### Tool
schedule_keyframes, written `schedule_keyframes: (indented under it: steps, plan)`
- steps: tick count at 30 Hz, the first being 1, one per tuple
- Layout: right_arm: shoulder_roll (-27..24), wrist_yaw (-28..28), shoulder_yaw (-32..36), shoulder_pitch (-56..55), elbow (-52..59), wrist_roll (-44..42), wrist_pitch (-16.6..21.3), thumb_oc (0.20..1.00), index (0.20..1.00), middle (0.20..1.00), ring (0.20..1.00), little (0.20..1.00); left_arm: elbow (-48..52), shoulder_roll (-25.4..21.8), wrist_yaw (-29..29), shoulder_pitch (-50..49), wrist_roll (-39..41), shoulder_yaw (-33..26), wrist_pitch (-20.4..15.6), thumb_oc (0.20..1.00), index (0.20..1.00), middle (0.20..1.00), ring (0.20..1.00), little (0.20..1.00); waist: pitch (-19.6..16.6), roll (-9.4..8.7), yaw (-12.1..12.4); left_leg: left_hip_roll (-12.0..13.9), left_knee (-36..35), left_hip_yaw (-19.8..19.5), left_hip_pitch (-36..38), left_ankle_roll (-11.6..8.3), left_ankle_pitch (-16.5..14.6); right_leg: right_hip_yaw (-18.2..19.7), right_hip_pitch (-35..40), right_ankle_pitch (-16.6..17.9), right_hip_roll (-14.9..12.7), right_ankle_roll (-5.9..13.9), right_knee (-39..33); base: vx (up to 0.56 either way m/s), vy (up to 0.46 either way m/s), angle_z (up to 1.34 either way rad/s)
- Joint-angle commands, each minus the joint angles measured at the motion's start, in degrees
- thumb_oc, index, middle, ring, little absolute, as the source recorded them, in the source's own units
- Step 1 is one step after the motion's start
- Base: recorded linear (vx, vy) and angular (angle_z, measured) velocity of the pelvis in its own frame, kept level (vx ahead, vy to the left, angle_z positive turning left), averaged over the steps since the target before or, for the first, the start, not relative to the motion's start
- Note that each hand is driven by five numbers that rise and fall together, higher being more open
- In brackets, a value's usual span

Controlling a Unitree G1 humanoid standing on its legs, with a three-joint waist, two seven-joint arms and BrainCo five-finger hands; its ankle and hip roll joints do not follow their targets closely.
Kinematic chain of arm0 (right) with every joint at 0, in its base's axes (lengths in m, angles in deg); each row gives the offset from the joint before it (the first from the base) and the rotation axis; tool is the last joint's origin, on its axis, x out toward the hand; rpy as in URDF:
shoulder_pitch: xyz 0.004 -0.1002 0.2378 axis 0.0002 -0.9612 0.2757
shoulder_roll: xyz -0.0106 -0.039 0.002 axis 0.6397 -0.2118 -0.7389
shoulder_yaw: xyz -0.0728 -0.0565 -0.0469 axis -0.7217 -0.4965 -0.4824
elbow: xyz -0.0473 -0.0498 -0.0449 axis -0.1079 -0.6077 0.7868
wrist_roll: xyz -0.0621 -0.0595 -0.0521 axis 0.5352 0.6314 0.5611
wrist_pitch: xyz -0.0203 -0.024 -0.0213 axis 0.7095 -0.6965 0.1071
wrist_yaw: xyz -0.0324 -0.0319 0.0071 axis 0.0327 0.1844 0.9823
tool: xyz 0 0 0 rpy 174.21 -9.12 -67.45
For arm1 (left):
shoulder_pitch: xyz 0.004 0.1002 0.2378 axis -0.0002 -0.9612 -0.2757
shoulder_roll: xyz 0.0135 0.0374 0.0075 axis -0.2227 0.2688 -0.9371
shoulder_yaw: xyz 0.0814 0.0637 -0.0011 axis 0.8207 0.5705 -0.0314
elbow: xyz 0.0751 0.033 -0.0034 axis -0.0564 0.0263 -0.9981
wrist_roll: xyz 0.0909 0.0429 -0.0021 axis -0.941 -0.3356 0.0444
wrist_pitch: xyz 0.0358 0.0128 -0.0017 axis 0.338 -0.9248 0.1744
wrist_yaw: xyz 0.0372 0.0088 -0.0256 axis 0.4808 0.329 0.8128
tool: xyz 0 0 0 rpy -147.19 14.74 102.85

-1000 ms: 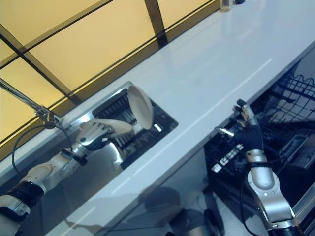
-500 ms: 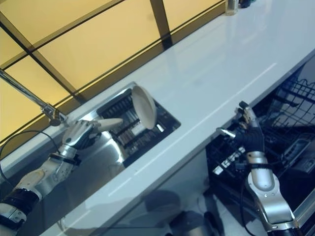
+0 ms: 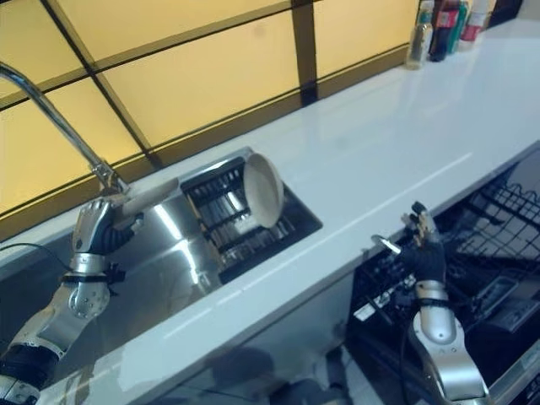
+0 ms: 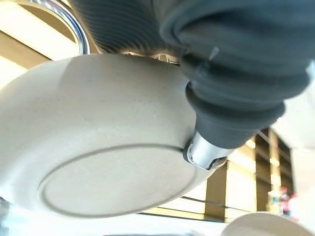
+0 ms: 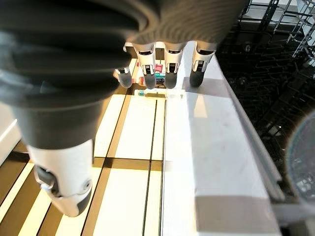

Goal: Pick up plates and place into dishwasher.

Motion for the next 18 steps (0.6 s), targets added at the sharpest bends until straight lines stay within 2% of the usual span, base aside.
schedule_keyframes:
  steps: [1,5,10,12,15,18]
  plan:
    - [1.8,-0.7,-2.7,8.4,3.3,1.5,5.1,1.000,1.000,1.000,1.000,1.000,5.9,-0.3,4.4,3.3,7.8,-3.7,-3.3,0.200,0.200,0.200,0.200,0.200,-2.1,-2.68,5.3,0.0,0.5,-0.7,2.5,-0.40,-5.3,-4.0,-2.7,-1.5,-1.5,3.36,0.2,-0.09,-0.053,0.04]
    - [3.2,0.1,-4.7,9.1,3.7,3.3,5.8,1.000,1.000,1.000,1.000,1.000,10.7,3.9,9.6,1.2,14.9,-5.0,-4.8,0.200,0.200,0.200,0.200,0.200,-2.1,-3.52,6.9,0.5,0.5,-1.8,2.4,-0.49,-5.3,-4.7,-2.3,-1.6,-1.1,3.26,0.2,-0.10,-0.054,0.07]
    - [3.9,0.1,-6.3,10.3,4.4,4.3,6.3,1.000,1.000,1.000,1.000,1.000,16.7,8.3,22.0,-0.1,25.7,-4.4,-4.4,0.200,0.200,0.200,0.200,0.200,-2.3,-4.35,8.8,0.9,0.5,-2.7,1.8,-0.71,-5.0,-5.7,-2.4,-1.4,-1.0,3.24,0.2,-0.11,-0.050,0.04]
    - [3.8,-2.0,-7.3,11.2,4.9,3.2,6.0,1.000,1.000,1.000,1.000,1.000,19.4,10.5,34.1,0.2,36.3,-2.4,0.2,0.200,0.200,0.200,0.200,0.200,-2.2,-4.56,9.4,1.0,0.5,-3.3,1.9,-0.71,-5.1,-6.1,-2.0,-1.5,-0.9,3.34,0.2,-0.10,-0.035,-0.11]
    - [3.0,-7.5,-9.3,13.0,5.0,0.1,6.9,1.000,1.000,1.000,1.000,1.000,22.6,12.3,45.0,0.6,48.8,0.3,4.8,0.200,0.200,0.200,0.200,0.200,-2.2,-4.65,10.2,1.2,0.5,-3.7,1.8,-0.76,-5.0,-6.5,-2.0,-1.3,-1.0,3.36,0.2,-0.11,-0.027,-0.06]
    - [1.1,-13.7,-11.9,15.4,5.4,-2.3,9.3,1.000,1.000,1.000,1.000,1.000,24.2,12.8,50.5,1.2,56.4,2.2,7.8,0.200,0.200,0.200,0.200,0.200,-2.4,-4.82,11.1,1.2,0.5,-4.1,1.7,-0.80,-4.9,-7.0,-2.0,-1.0,-1.1,3.32,0.2,-0.08,-0.019,-0.15]
